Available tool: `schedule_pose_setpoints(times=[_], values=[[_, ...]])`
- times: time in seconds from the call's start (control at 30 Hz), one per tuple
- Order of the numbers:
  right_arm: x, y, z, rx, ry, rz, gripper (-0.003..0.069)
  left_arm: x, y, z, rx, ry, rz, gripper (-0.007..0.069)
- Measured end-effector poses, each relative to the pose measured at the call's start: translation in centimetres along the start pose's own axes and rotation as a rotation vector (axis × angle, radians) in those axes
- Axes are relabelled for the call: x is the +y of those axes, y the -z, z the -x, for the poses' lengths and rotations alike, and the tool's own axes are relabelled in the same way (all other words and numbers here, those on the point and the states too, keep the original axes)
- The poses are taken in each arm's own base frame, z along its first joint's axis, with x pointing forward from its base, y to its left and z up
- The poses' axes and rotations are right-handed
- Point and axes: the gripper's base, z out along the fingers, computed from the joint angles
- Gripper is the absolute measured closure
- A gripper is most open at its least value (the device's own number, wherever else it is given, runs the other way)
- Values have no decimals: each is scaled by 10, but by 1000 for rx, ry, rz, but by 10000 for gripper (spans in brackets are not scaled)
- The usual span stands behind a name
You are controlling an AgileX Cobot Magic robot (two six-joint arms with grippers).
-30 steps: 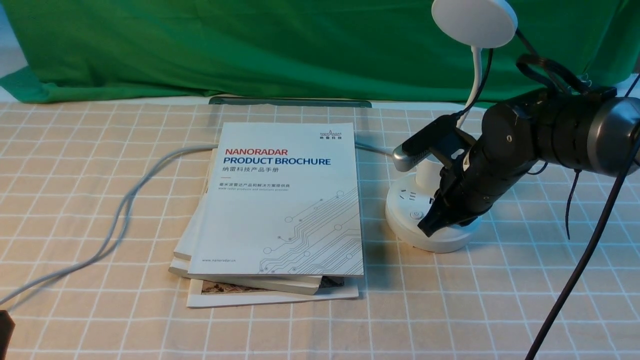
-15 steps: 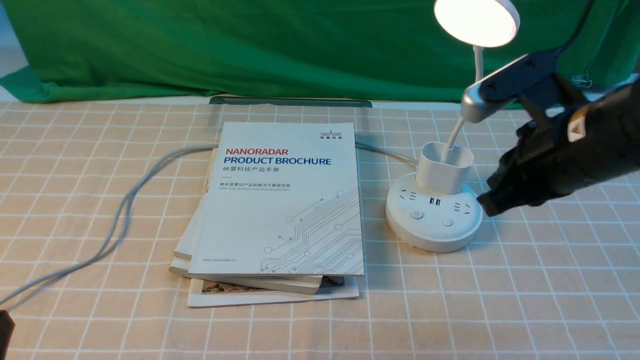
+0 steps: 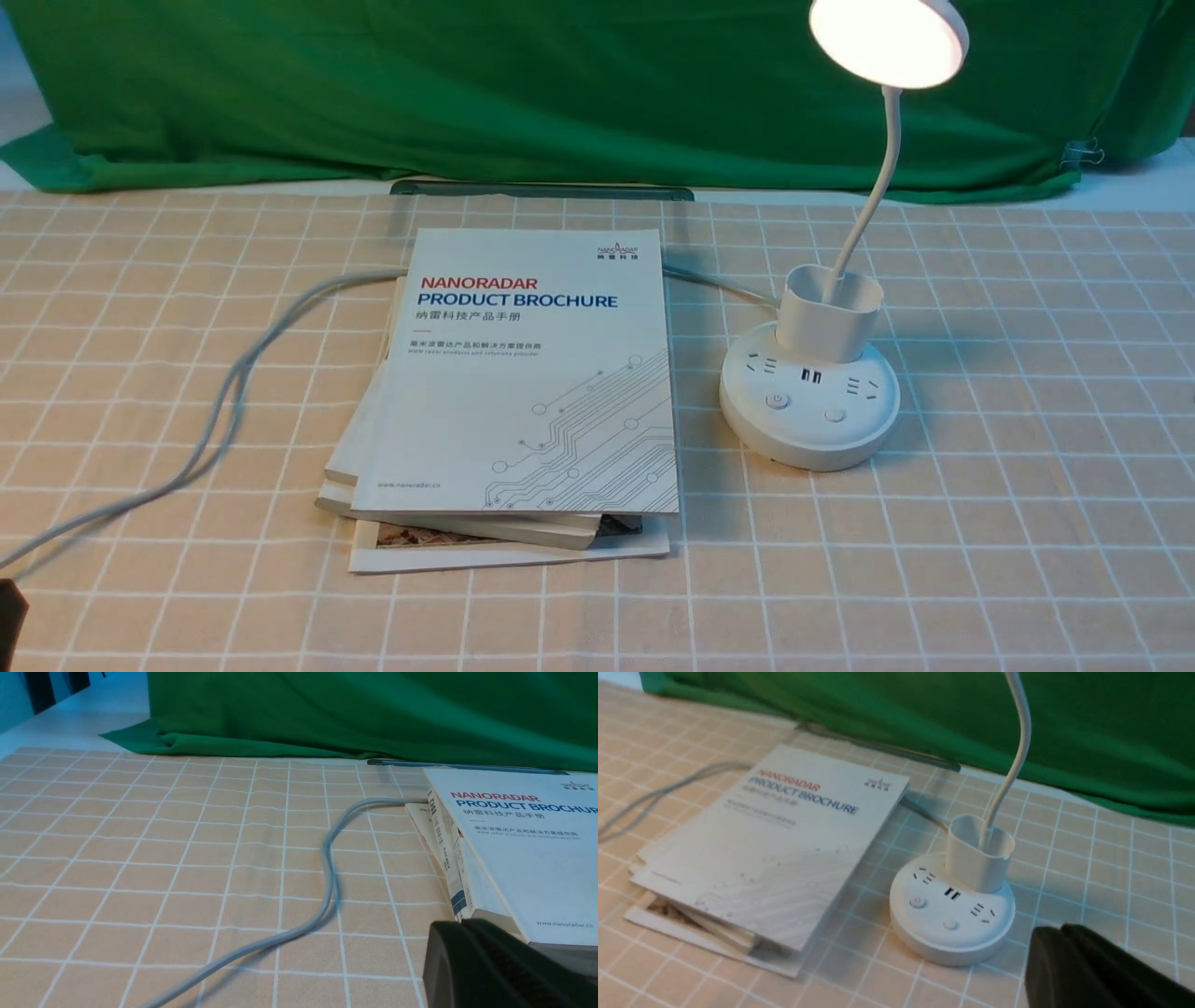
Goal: Turn on the table lamp on the light coffee tablecloth with your hand.
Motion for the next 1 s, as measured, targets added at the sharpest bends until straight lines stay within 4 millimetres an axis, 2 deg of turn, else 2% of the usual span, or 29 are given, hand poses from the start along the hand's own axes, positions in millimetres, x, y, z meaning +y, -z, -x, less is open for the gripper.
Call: schedule_pose_setpoints(times=[0.17,0.37,0.47,0.57,0.67,0.7,0.73,0.8,0.87,1.0], values=[[-1,19,-3,-104,55,-12,595,0,0,0,0,0,0,603],[-2,31,-22,-151,76,-15,578,0,0,0,0,0,0,603],[-2,30,-42,-233,78,-14,570,0,0,0,0,0,0,603],[-3,22,-72,-288,45,-35,563,0,0,0,0,0,0,603],[-10,14,-104,-300,-10,-130,558,0,0,0,-1,0,0,603],[-12,15,-104,-307,-15,-148,557,0,0,0,-1,0,0,603],[-16,12,-120,-288,-35,-219,552,0,0,0,-1,0,0,603],[-24,9,-137,-265,-59,-344,547,0,0,0,-2,0,0,603],[-29,10,-144,-269,-70,-432,545,0,0,0,-2,0,0,603],[-35,17,-144,-316,-50,-570,536,0,0,0,-3,0,0,603]])
